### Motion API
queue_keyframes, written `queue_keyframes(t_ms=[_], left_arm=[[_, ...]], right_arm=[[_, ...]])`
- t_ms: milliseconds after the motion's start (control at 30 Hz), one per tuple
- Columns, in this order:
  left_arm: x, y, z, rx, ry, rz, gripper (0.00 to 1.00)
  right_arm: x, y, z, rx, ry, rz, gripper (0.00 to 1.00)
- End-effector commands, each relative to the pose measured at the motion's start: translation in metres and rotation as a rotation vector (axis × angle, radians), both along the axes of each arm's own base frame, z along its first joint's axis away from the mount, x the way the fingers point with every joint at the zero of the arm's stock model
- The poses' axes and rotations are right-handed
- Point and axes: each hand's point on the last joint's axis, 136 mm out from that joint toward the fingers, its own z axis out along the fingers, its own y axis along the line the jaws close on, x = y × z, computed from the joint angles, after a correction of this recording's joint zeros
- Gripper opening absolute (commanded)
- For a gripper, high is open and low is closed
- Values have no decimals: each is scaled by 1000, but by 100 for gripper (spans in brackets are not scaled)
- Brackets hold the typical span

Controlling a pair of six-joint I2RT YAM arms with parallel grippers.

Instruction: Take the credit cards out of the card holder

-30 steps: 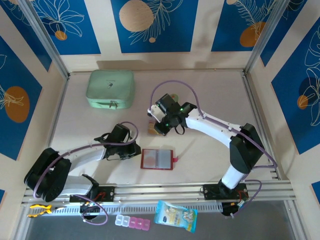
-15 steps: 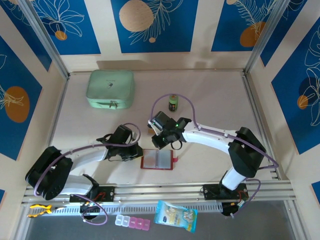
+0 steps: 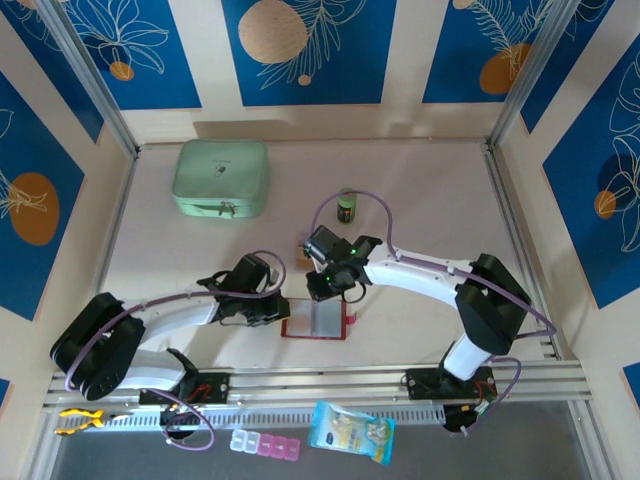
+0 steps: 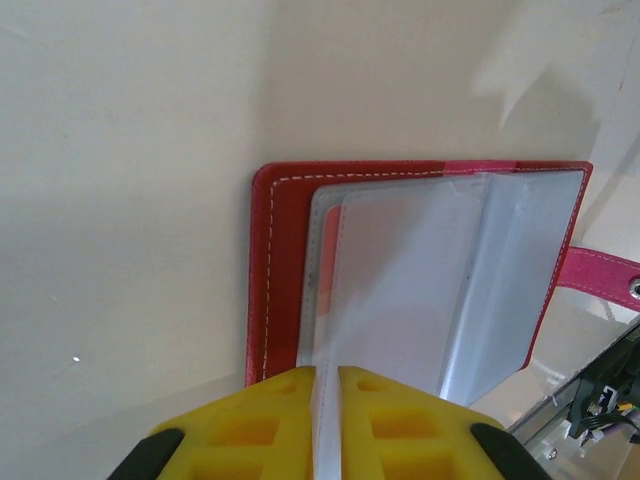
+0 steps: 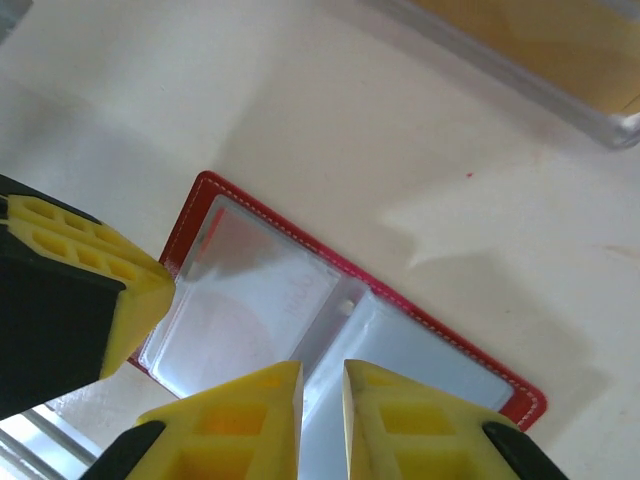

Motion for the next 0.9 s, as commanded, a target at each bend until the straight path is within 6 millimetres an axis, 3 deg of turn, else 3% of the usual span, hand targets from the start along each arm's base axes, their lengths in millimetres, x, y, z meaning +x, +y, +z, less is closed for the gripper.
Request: queue_keyframes(t_ms=[0, 233, 400, 733, 867], left_arm=[[-5, 4, -8, 25, 13, 13, 13], [-8, 5, -10, 29, 18, 14, 12], [-11, 5, -13, 31, 34, 6, 12], [-9, -1, 0, -12, 16, 13, 12], [-8, 6, -1, 27, 3, 24, 11]], right_arm=[[-16, 3, -11, 36, 111, -55, 19], [-34, 28, -18, 185, 203, -128, 26], [-38, 31, -25, 172, 220, -141, 31], [-45, 31, -31, 158, 238, -134, 31], [-47, 31, -33, 175, 243, -141, 32]])
